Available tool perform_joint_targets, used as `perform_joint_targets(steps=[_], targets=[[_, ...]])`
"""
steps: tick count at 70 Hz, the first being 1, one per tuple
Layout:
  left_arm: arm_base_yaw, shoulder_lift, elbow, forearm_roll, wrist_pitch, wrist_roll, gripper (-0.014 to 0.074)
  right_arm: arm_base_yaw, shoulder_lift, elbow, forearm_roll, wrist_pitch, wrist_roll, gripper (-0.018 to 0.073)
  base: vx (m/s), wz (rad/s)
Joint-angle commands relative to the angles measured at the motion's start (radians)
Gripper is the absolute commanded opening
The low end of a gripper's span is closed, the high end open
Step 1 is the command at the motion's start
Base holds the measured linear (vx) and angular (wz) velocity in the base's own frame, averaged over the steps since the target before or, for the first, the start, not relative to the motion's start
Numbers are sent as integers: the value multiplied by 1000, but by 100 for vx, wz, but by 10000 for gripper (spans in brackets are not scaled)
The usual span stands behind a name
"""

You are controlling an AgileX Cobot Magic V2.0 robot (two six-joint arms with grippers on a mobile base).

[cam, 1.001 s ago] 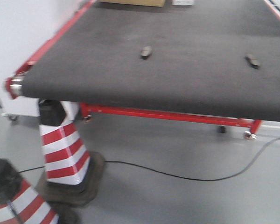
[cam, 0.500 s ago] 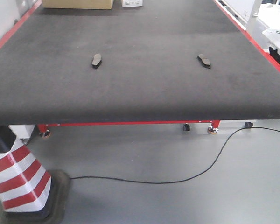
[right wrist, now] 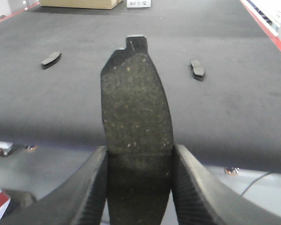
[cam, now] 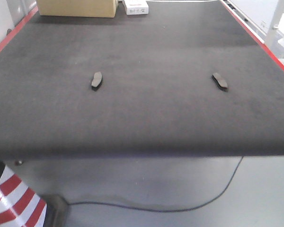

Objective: Move and align brake pads A on conveyor

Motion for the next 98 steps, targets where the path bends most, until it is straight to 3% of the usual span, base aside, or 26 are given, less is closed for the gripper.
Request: perform_joint_targets(steps=[1, 55, 98], targets=[[-4, 11, -28, -8, -94, -1, -6, -8, 6, -29, -22, -93, -5, 3, 35, 4], [-4, 11, -28, -8, -93, -1, -6, -8, 6, -29, -22, -93, -5, 3, 34, -2], [-4, 11, -28, -8, -93, -1, -6, -8, 6, -29, -22, -93, -5, 3, 14, 5]])
